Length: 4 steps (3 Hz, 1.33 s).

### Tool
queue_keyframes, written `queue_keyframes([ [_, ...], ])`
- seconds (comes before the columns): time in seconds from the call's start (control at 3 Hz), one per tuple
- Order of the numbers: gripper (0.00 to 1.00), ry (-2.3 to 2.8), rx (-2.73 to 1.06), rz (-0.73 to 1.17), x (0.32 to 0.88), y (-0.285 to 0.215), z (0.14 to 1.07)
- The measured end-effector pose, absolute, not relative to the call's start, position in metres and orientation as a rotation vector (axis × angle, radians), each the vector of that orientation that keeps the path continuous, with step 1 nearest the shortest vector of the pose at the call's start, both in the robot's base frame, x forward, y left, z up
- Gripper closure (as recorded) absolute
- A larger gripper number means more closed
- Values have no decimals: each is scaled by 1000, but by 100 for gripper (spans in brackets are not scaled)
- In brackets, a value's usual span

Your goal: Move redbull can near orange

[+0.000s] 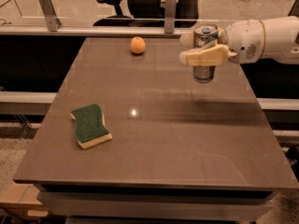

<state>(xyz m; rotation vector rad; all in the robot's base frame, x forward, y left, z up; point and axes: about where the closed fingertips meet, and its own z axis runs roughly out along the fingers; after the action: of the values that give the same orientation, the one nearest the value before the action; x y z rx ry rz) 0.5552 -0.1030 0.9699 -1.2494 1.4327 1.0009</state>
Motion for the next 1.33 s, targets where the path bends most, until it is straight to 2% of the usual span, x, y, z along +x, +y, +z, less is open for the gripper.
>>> queue_keyframes([
  [0.33,100,1525,-1167,1002,576,-81,976],
  [1.33,100,1522,-1099,949,594,-79,967],
])
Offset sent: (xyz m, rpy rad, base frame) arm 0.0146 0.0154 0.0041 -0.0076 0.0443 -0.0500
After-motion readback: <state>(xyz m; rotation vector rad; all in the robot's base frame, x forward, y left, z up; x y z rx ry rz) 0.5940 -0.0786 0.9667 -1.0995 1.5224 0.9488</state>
